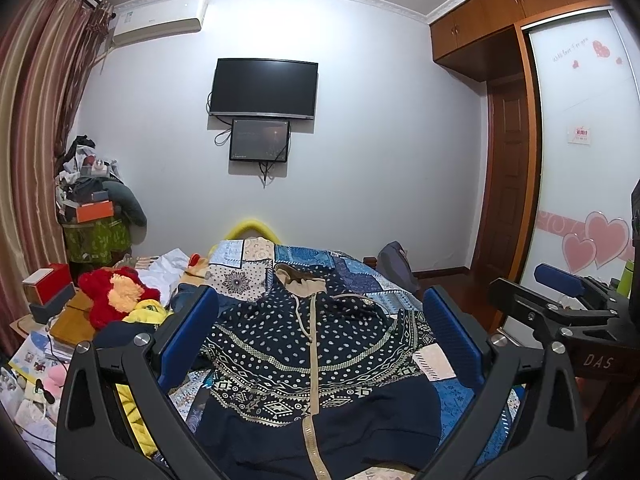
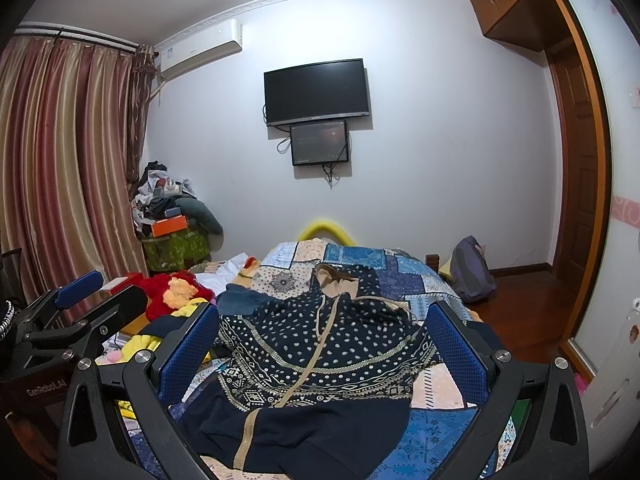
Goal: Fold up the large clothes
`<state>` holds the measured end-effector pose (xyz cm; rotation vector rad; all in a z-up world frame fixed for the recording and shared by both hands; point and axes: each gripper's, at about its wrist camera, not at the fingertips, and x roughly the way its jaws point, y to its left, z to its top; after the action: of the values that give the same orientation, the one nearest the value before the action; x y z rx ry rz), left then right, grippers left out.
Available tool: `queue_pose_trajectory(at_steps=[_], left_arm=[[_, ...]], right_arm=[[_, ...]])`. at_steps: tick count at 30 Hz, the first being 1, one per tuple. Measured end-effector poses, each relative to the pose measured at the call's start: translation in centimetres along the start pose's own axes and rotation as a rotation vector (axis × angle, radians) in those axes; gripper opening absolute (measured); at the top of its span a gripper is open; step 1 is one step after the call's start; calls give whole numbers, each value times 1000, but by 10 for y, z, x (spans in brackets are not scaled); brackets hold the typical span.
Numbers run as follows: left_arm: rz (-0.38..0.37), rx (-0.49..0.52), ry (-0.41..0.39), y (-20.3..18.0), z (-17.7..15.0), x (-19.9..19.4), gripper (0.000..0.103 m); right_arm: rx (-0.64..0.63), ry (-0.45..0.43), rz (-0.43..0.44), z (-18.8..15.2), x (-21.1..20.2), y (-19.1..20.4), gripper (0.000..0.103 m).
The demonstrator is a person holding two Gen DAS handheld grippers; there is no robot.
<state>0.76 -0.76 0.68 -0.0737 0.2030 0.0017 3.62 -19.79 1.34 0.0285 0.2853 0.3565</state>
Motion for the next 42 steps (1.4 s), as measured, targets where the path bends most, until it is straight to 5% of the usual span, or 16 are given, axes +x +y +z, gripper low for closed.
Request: queue_pose_trajectory(at_steps=[16, 26, 35, 42], left_arm=[[3, -10, 16, 6, -3, 11, 103], [41, -15, 30, 28, -4, 45, 103], [129, -74, 93, 99, -2, 130, 103], [213, -168, 248, 196, -26, 217, 103]], right_arm=[[-5, 14, -14, 0, 8, -1, 103], [-14, 38, 5, 12, 52, 5, 103], [-98, 69, -42, 24, 162, 18, 103], [-167, 231, -61, 1, 290, 11, 103]])
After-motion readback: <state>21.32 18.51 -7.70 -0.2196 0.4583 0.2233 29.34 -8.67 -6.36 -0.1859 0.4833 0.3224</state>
